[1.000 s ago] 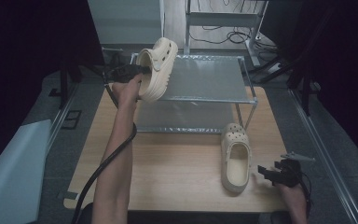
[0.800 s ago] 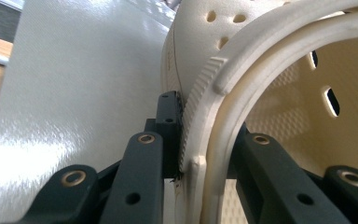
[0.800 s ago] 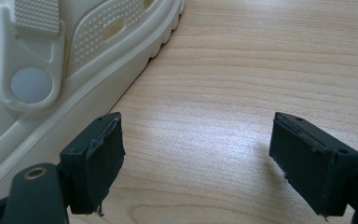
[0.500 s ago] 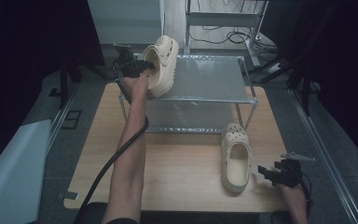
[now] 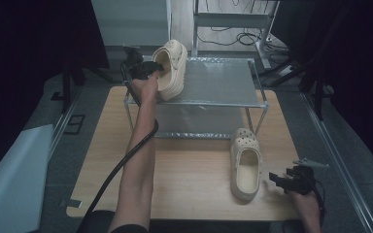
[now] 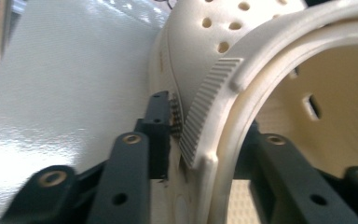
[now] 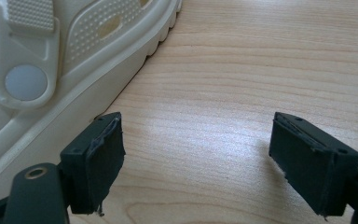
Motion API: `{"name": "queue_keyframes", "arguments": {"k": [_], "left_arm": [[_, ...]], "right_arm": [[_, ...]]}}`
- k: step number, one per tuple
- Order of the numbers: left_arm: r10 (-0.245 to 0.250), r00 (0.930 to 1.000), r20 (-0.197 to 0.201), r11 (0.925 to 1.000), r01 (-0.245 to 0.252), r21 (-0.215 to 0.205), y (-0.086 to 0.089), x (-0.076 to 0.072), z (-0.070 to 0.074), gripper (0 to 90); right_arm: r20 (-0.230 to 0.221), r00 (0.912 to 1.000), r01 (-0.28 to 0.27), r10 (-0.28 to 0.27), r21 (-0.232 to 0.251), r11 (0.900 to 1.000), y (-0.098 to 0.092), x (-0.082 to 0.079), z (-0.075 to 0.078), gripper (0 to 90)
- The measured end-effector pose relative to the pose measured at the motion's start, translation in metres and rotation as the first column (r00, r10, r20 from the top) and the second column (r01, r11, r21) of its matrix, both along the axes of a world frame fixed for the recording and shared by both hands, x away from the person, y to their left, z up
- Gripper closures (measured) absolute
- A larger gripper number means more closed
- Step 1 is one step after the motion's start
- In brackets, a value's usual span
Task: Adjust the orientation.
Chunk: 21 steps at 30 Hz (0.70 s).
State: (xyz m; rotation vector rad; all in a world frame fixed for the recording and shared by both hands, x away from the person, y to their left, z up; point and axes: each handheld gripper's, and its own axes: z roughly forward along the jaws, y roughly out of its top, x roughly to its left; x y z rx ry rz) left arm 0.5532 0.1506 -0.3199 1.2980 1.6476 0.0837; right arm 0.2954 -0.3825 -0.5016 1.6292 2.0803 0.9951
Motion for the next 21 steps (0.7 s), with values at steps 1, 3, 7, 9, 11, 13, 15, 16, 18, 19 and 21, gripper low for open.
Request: {"name": "queue_keyframes", "arguments": {"k": [1, 3, 7, 9, 11, 13, 15, 16, 18, 19, 21], "left_arm": [[-0.002, 1.0, 0.002, 1.0, 0.002, -0.001, -0.002, 0.0, 0.0, 61.8], [-0.002, 1.0, 0.009, 0.9996, 0.002, 0.028, -0.007, 0.0, 0.002, 60.1], [-0.012, 0.9998, 0.019, 0.999, 0.011, 0.044, -0.015, 0.0, 0.004, 53.7], [-0.013, 0.9997, 0.019, 0.9973, 0.011, 0.072, -0.018, 0.0, 0.005, 53.2], [-0.011, 0.9997, 0.021, 0.9963, 0.009, 0.085, -0.02, 0.0, 0.006, 53.0], [-0.006, 0.9997, 0.025, 0.9953, 0.004, 0.097, -0.021, -0.001, 0.007, 54.1], [0.007, 0.9994, 0.033, 0.9939, -0.01, 0.11, -0.021, -0.003, 0.008, 56.6], [0.015, 0.9992, 0.037, 0.993, -0.019, 0.116, -0.021, -0.004, 0.009, 58.4], [0.033, 0.9985, 0.044, 0.9922, -0.038, 0.119, -0.02, -0.006, 0.01, 60.9], [0.041, 0.9977, 0.054, 0.9928, -0.046, 0.111, -0.019, -0.007, 0.011, 61.8], [0.041, 0.9971, 0.064, 0.9925, -0.048, 0.112, -0.019, -0.008, 0.013, 62.1]], "right_arm": [[0.0, 1.0, 0.0, 0.0, 0.0, 1.0, 0.0, 0.0, 0.0, 18.0], [-0.001, 1.0, 0.0, 0.0, 0.0, 1.0, 0.0, 0.0, 0.0, 18.0], [-0.003, 1.0, -0.001, 0.001, 0.002, 1.0, 0.0, 0.0, 0.0, 18.1], [-0.002, 1.0, -0.001, 0.001, 0.001, 1.0, 0.0, 0.0, 0.0, 18.2], [-0.003, 1.0, -0.001, 0.001, 0.003, 1.0, 0.0, 0.0, 0.0, 18.2], [-0.003, 1.0, -0.001, 0.001, 0.003, 1.0, -0.001, 0.0, 0.0, 18.2], [-0.004, 1.0, -0.002, 0.002, 0.004, 1.0, -0.001, 0.0, 0.0, 18.3], [-0.003, 1.0, -0.003, 0.003, 0.003, 1.0, -0.001, 0.0, 0.0, 18.3], [-0.005, 1.0, -0.001, 0.001, 0.005, 1.0, -0.001, 0.0, 0.0, 18.3], [-0.003, 1.0, -0.002, 0.002, 0.004, 1.0, -0.001, 0.0, 0.0, 18.3], [-0.002, 1.0, -0.002, 0.002, 0.002, 1.0, -0.001, 0.0, 0.0, 18.4]]}}
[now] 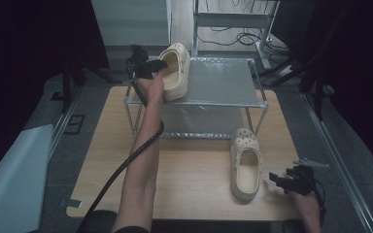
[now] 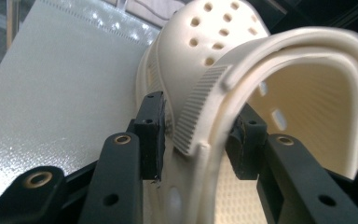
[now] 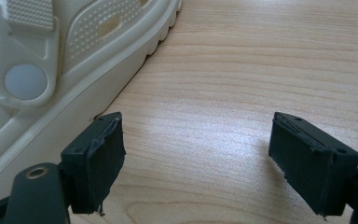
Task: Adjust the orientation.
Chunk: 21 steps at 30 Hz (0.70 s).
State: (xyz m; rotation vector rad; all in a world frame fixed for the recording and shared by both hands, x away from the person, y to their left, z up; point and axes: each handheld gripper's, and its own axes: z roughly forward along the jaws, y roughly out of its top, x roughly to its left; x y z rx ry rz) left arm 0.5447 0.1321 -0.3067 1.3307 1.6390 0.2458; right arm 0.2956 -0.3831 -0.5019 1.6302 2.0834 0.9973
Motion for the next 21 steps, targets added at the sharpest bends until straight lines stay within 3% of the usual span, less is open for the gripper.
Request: {"name": "queue_keyframes", "arguments": {"k": [4, 7, 10, 15, 19, 21], "left_arm": [[-0.02, 0.9998, -0.004, 0.9994, 0.021, 0.028, -0.002, 0.001, 0.002, 62.8], [-0.048, 0.9988, -0.012, 0.9988, 0.048, -0.001, -0.002, 0.003, -0.001, 57.5], [-0.055, 0.9984, -0.014, 0.9981, 0.055, 0.026, -0.008, 0.004, 0.0, 55.8], [-0.075, 0.997, -0.023, 0.9967, 0.075, 0.031, -0.014, 0.006, -0.001, 47.4], [-0.111, 0.9937, -0.013, 0.9933, 0.111, -0.032, -0.009, 0.005, -0.002, 40.1], [-0.135, 0.9907, -0.016, 0.9902, 0.135, -0.038, -0.007, 0.004, -0.001, 35.1]], "right_arm": [[-0.002, 1.0, -0.001, 0.001, -0.001, 1.0, 0.0, 0.0, 0.0, 18.4], [0.001, 1.0, -0.004, 0.004, -0.004, 1.0, 0.0, 0.0, 0.0, 18.5], [0.001, 1.0, -0.004, 0.004, -0.003, 1.0, 0.0, 0.0, 0.0, 18.6], [-0.003, 1.0, -0.003, 0.003, 0.001, 1.0, 0.0, 0.0, 0.0, 18.9], [0.001, 1.0, -0.004, 0.004, 0.0, 1.0, 0.0, 0.0, 0.0, 18.9], [-0.001, 1.0, -0.004, 0.004, 0.001, 1.0, 0.0, 0.0, 0.0, 18.9]]}}
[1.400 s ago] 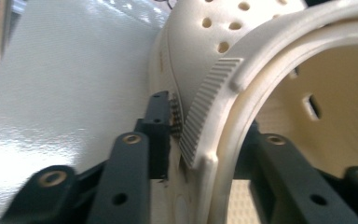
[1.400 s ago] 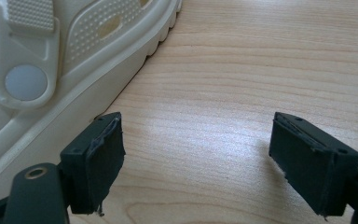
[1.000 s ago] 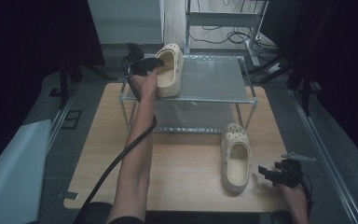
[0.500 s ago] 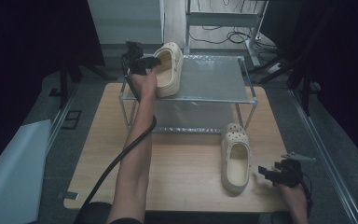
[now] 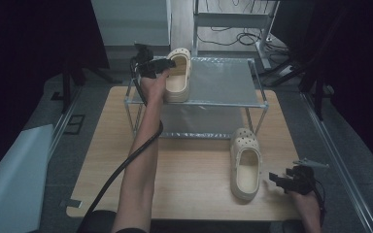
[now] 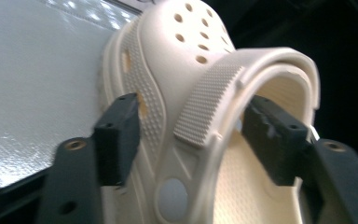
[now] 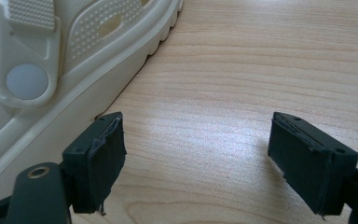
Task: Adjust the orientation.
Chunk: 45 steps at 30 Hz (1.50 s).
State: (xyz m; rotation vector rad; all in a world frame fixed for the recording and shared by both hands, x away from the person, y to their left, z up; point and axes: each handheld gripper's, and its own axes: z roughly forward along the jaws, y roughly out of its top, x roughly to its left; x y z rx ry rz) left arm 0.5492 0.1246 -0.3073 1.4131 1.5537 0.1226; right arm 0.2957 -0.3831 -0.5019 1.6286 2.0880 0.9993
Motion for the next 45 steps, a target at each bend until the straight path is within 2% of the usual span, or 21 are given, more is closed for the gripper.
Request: {"name": "queue_keyframes", "arguments": {"k": [2, 5, 8, 11, 13, 17, 19, 24, 28, 32, 36, 40, 45], "left_arm": [[-0.023, 0.9997, 0.011, 0.9997, 0.023, 0.004, 0.002, -0.002, 0.001, 32.2], [-0.052, 0.9986, -0.005, 0.9985, 0.052, 0.017, 0.005, -0.005, 0.0, 27.2], [-0.083, 0.9965, 0.005, 0.9964, 0.083, 0.013, 0.01, -0.01, -0.001, 21.2], [-0.115, 0.9931, 0.021, 0.9922, 0.114, 0.05, 0.013, -0.015, -0.003, 17.2], [-0.137, 0.9901, 0.03, 0.989, 0.135, 0.061, 0.015, -0.019, -0.003, 14.5], [-0.168, 0.9836, 0.065, 0.9848, 0.165, 0.053, 0.019, -0.027, -0.002, 12.4], [-0.19, 0.9783, 0.082, 0.9811, 0.187, 0.051, 0.02, -0.031, -0.003, 11.0], [-0.23, 0.9676, 0.104, 0.9718, 0.223, 0.077, 0.022, -0.043, -0.005, 2.4], [-0.246, 0.9597, 0.137, 0.9683, 0.236, 0.081, 0.025, -0.055, -0.003, 0.9], [-0.259, 0.9526, 0.16, 0.9632, 0.242, 0.117, 0.027, -0.066, 0.0, 0.0], [-0.281, 0.9444, 0.171, 0.9565, 0.26, 0.132, 0.027, -0.077, -0.004, 0.0], [-0.3, 0.937, 0.179, 0.951, 0.279, 0.133, 0.028, -0.089, -0.009, 0.0], [-0.31, 0.9313, 0.192, 0.9488, 0.289, 0.126, 0.031, -0.103, -0.014, 0.0]], "right_arm": [[0.003, 1.0, 0.0, 0.0, -0.001, 1.0, 0.0, 0.0, 0.0, 18.9], [0.014, 0.9999, -0.006, 0.006, -0.005, 1.0, 0.001, 0.0, 0.001, 18.9], [0.021, 0.9998, -0.007, 0.007, 0.0, 1.0, 0.001, -0.001, 0.002, 18.9], [0.022, 0.9997, -0.01, 0.01, 0.002, 1.0, 0.002, -0.001, 0.002, 18.6], [0.026, 0.9996, -0.012, 0.012, 0.001, 1.0, 0.002, -0.001, 0.002, 18.2], [0.035, 0.9993, -0.014, 0.014, 0.003, 1.0, 0.003, -0.001, 0.003, 16.5], [0.032, 0.9994, -0.015, 0.015, 0.005, 1.0, 0.003, -0.001, 0.003, 15.3], [0.036, 0.999, -0.025, 0.025, 0.001, 1.0, 0.004, 0.0, 0.003, 13.7], [0.047, 0.9982, -0.037, 0.036, 0.006, 0.999, 0.006, 0.0, 0.003, 12.9], [0.045, 0.9979, -0.046, 0.046, 0.001, 0.999, 0.007, 0.0, 0.003, 11.9], [0.042, 0.9976, -0.054, 0.054, -0.001, 0.999, 0.008, 0.0, 0.002, 11.0], [0.047, 0.997, -0.061, 0.061, -0.005, 0.998, 0.008, 0.0, 0.003, 10.6], [0.052, 0.9965, -0.066, 0.066, -0.011, 0.998, 0.009, -0.001, 0.004, 10.6]]}}
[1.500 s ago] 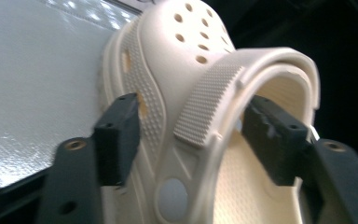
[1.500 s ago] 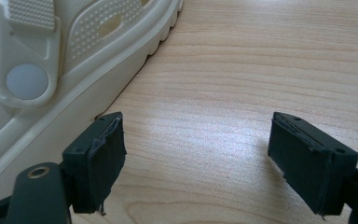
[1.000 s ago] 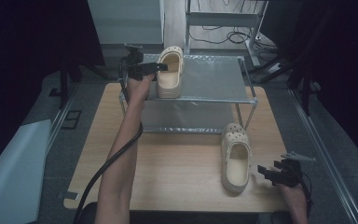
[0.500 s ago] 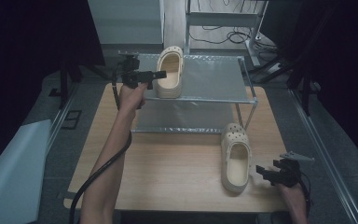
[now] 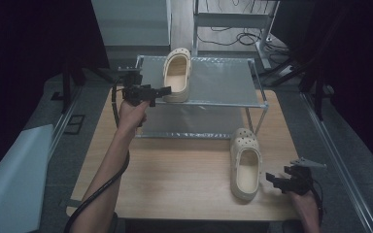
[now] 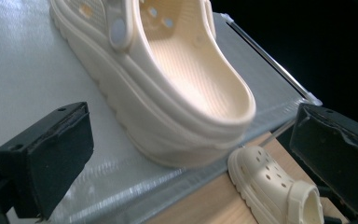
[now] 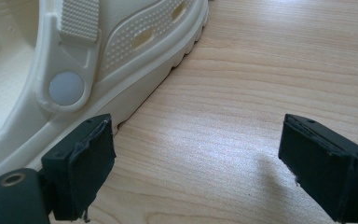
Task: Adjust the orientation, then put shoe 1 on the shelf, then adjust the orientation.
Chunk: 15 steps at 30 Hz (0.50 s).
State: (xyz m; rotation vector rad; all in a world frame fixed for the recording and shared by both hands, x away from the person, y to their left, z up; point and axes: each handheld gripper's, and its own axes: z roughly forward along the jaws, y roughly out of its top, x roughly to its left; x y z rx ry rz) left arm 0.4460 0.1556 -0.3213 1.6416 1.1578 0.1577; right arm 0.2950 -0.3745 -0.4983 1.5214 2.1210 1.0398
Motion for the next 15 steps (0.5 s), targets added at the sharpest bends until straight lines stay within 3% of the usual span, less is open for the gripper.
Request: {"name": "queue_keyframes", "arguments": {"k": [15], "left_arm": [[-0.03, 0.9994, 0.015, 0.9995, 0.03, 0.014, 0.002, -0.038, -0.023, 0.0]], "right_arm": [[0.017, 0.9998, -0.007, 0.008, -0.018, 1.0, 0.002, -0.002, 0.002, 10.3]]}}
